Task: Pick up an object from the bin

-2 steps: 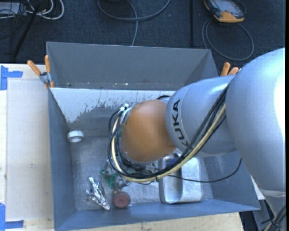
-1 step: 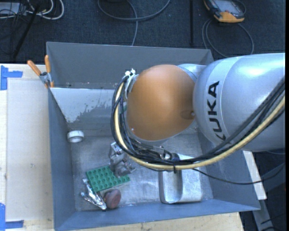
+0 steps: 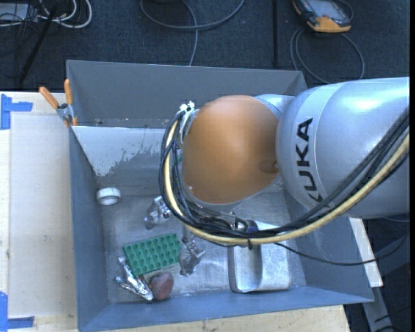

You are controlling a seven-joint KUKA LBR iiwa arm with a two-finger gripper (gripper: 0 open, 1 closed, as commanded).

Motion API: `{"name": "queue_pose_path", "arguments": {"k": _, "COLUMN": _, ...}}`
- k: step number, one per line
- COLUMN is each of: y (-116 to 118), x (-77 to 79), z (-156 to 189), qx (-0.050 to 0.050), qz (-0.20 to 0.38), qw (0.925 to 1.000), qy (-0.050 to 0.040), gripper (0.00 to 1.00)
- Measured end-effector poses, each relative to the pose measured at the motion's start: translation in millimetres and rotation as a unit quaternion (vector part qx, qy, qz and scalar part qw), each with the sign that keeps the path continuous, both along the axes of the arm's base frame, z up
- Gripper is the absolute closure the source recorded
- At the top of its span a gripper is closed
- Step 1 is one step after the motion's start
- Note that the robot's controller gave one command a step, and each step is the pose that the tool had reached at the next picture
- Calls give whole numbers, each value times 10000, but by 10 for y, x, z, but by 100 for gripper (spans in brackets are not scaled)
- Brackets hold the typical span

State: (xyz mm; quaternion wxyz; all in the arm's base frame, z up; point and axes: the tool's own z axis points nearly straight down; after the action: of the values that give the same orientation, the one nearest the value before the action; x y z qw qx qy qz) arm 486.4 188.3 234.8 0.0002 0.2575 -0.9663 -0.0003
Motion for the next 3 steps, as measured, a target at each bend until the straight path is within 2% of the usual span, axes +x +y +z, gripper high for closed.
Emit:
{"name": "queue_pose_path", "arguments": {"k": 1, "y": -187, "x": 323, "z": -1327, "qx": -12, "qz": 298, "qw": 9995, "qy": 33, "gripper": 0}}
{"name": "queue_pose_path", "arguments": {"k": 2, "y": -300, "x": 333, "z": -1639, "qx": 11, "qz": -330, "qw": 9995, "qy": -9, "gripper": 0}}
{"name": "queue_pose_path", "arguments": {"k": 3, "y": -298, "x": 339, "z": -1627, "qx": 11, "qz": -337, "qw": 9994, "qy": -15, "gripper": 100}}
